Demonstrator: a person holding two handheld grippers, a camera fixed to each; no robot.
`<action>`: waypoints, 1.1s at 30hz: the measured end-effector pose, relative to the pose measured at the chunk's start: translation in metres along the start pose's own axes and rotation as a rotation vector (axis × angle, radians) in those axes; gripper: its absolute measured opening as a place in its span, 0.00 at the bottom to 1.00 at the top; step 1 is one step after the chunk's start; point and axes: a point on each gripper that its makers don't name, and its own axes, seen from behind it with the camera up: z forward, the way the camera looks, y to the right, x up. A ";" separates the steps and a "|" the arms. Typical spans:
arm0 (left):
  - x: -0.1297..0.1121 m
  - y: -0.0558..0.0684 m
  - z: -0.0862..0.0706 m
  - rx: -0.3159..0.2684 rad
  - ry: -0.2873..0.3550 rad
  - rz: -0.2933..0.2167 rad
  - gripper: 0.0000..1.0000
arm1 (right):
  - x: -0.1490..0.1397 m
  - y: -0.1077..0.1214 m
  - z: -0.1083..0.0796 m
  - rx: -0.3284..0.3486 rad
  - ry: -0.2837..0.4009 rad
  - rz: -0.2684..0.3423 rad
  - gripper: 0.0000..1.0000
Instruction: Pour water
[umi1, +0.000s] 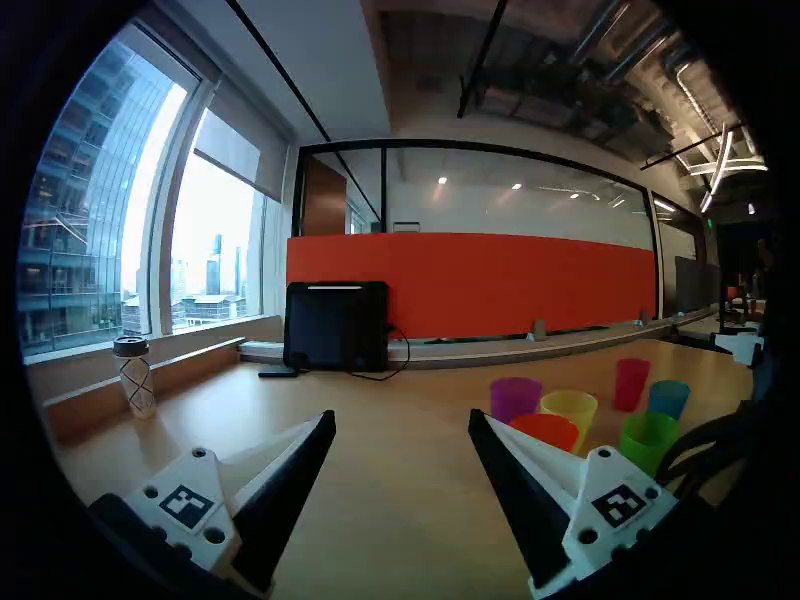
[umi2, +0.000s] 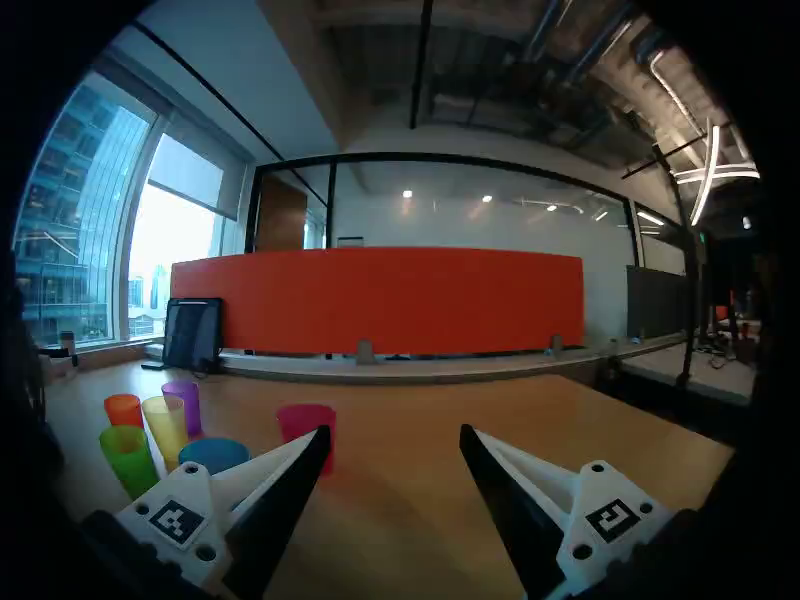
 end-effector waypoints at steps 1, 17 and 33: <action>0.000 0.000 0.000 0.000 0.000 0.000 0.99 | 0.001 0.000 0.000 0.000 0.001 -0.002 1.00; 0.000 0.001 0.000 0.000 0.000 0.000 0.99 | 0.002 0.003 -0.002 0.003 0.002 0.001 1.00; 0.000 0.001 0.000 0.000 0.000 0.000 0.99 | 0.001 0.001 -0.004 0.008 0.000 0.003 1.00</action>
